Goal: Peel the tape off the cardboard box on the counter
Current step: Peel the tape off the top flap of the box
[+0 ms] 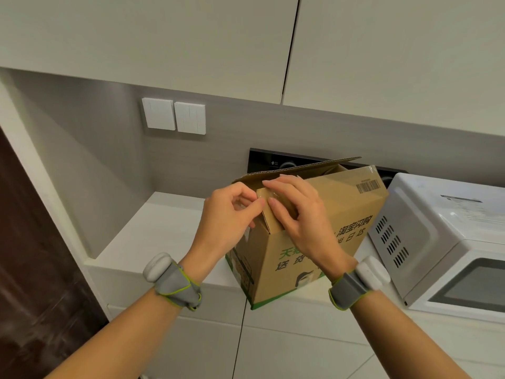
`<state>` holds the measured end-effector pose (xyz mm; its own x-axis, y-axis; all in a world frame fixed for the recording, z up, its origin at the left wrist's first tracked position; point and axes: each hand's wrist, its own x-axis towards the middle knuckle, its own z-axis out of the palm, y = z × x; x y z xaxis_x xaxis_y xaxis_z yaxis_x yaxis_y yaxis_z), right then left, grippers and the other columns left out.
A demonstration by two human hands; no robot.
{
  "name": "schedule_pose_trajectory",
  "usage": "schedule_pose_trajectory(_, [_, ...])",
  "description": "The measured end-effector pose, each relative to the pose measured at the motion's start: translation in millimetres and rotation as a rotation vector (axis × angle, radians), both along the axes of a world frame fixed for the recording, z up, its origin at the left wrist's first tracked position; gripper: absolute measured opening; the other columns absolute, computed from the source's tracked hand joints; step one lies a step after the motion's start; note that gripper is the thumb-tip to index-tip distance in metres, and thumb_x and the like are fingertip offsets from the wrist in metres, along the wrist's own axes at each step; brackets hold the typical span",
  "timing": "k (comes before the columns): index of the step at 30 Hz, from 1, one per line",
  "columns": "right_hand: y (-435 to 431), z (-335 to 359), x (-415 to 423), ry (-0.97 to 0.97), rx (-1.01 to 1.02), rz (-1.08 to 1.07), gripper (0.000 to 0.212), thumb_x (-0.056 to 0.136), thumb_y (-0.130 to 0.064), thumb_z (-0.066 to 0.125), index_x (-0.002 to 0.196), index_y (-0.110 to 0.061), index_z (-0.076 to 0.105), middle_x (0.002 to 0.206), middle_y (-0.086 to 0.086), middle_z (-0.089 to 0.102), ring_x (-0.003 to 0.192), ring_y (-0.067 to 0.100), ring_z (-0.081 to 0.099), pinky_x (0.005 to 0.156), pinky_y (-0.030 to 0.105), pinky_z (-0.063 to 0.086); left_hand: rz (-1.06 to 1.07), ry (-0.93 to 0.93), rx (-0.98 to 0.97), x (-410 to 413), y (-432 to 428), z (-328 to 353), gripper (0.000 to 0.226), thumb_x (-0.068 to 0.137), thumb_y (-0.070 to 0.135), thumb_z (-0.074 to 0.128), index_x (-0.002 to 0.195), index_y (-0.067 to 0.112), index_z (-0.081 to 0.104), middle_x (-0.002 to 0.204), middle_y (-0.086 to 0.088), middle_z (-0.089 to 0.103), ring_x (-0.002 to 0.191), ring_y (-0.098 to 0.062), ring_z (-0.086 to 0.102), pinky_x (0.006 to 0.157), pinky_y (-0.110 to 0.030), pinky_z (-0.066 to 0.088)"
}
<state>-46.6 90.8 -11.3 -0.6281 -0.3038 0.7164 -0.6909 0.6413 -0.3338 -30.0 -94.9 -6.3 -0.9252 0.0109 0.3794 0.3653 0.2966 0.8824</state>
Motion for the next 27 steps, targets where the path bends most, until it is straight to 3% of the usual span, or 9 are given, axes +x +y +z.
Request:
schedule_pose_trajectory(7, [-3.9,-6.0,-2.7,0.066,0.052,-0.038,0.03,0.103,-0.022,0.059,0.133,-0.021,0.065,0.13,-0.002,0.059,0.126,0.015,0.052,0.102,0.049,0.042,0.131,0.144,-0.382,0.6,0.8,9.5,0.02,0.101,0.032,0.062,0.084,0.022,0.063,0.073,0.008,0.065,0.071,-0.01,0.063,0.066,-0.044,0.058])
schedule_pose_trajectory(14, [-4.8,-6.1,-2.5,0.062,0.064,-0.04,0.03,0.104,-0.024,0.057,0.132,-0.022,0.065,0.129,-0.003,0.058,0.124,0.015,0.052,0.1,0.048,0.042,0.171,0.206,-0.6,-0.6,7.0,14.0,0.019,0.106,0.03,0.051,0.089,0.021,0.055,0.076,0.008,0.056,0.071,-0.017,0.059,0.064,-0.044,0.057])
schedule_pose_trajectory(17, [-3.9,-5.2,-0.9,0.049,0.062,-0.034,0.03,0.104,-0.024,0.058,0.133,-0.023,0.064,0.129,-0.003,0.057,0.125,0.014,0.05,0.1,0.048,0.042,0.104,0.166,-0.441,0.9,3.6,12.6,0.017,0.104,0.028,0.056,0.089,0.021,0.057,0.076,0.005,0.059,0.068,-0.015,0.061,0.062,-0.039,0.055])
schedule_pose_trajectory(23, [-2.3,2.9,3.5,-0.057,0.06,0.007,0.035,0.1,-0.038,0.061,0.133,-0.027,0.064,0.13,-0.006,0.053,0.126,0.013,0.047,0.103,0.049,0.042,-0.146,-0.245,0.072,5.1,-5.3,11.6,0.009,0.103,0.016,0.061,0.111,0.013,0.062,0.096,-0.007,0.073,0.065,-0.021,0.072,0.058,-0.029,0.054])
schedule_pose_trajectory(27, [-0.8,16.6,1.4,-0.081,0.088,0.02,0.038,0.095,-0.046,0.062,0.126,-0.026,0.07,0.125,-0.005,0.055,0.118,0.015,0.052,0.095,0.047,0.049,-0.229,-0.254,0.172,5.6,-10.7,7.0,0.015,0.103,0.006,0.058,0.113,0.006,0.069,0.09,-0.01,0.075,0.071,-0.024,0.074,0.061,-0.03,0.056])
